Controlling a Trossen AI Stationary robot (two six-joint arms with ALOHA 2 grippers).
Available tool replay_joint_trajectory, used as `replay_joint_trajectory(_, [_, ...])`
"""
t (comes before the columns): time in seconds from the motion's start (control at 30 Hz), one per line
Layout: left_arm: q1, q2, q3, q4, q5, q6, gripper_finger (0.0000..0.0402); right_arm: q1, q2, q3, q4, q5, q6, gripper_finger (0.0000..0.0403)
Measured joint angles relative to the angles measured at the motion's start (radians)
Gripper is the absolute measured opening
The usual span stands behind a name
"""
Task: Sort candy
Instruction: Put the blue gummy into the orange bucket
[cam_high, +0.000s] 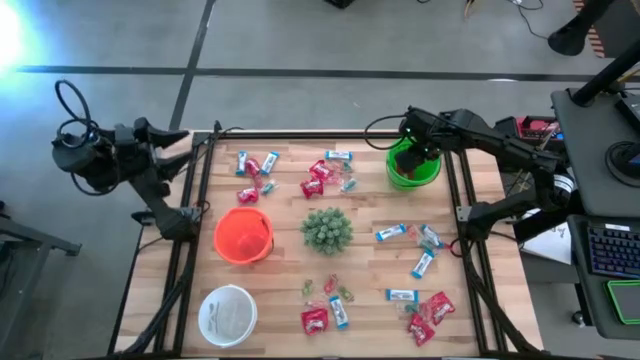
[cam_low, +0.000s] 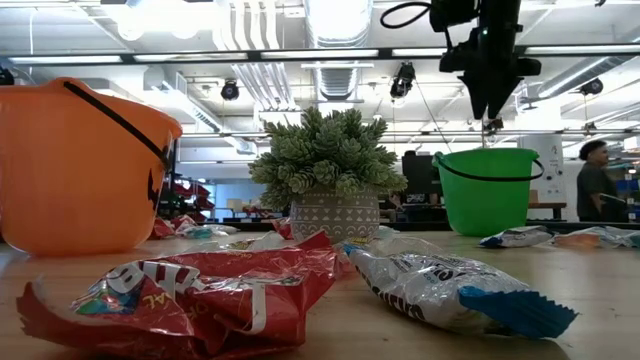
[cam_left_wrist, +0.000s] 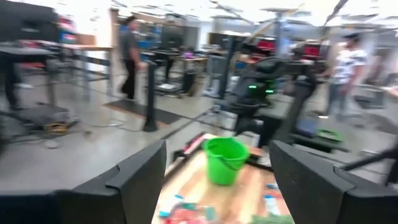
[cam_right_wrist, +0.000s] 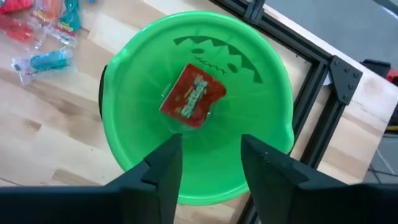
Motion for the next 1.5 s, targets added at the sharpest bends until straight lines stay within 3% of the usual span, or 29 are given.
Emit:
replay_joint_trajectory(0.2, [0.000, -0.046, 0.000, -0.010, -0.159, 0.050, 0.0269, 0.001, 0.000, 0.000, 0.001, 0.000, 0.082, 0.0169])
replay_joint_trajectory(0.5, [-0.001, -0.143, 0.000, -0.028, -0.162, 0.072, 0.0244, 0.001, 0.000, 0.000, 0.001, 0.000, 0.063, 0.0165])
replay_joint_trajectory(0.67, [-0.020, -0.173, 0.000, -0.025, -0.101, 0.075, 0.0220, 0.001, 0.000, 0.000, 0.003, 0.000, 0.012, 0.0166])
replay_joint_trajectory(0.87, [-0.080, -0.172, 0.025, 0.034, -0.129, 0.094, 0.0206, 0.001, 0.000, 0.000, 0.009, 0.000, 0.002, 0.0162])
replay_joint_trajectory(1.0, [-0.159, -0.115, 0.116, 0.184, -0.253, 0.285, 0.0206, 0.001, 0.000, 0.000, 0.010, 0.000, -0.005, 0.0166])
replay_joint_trajectory(1.13, [-0.236, -0.056, 0.215, 0.242, -0.267, 0.441, 0.0205, 0.001, 0.000, 0.000, 0.012, 0.000, -0.036, 0.0169])
replay_joint_trajectory(1.27, [-0.281, -0.057, 0.251, 0.198, -0.268, 0.407, 0.0205, 0.001, 0.000, 0.000, 0.012, 0.000, -0.045, 0.0167])
replay_joint_trajectory(1.4, [-0.330, -0.122, 0.237, 0.139, -0.270, 0.284, 0.0205, 0.001, 0.000, 0.000, 0.008, 0.000, -0.054, 0.0164])
replay_joint_trajectory(1.5, [-0.403, -0.142, 0.202, 0.124, -0.273, 0.277, 0.0204, 0.001, 0.000, 0.000, 0.007, -0.001, -0.056, 0.0165])
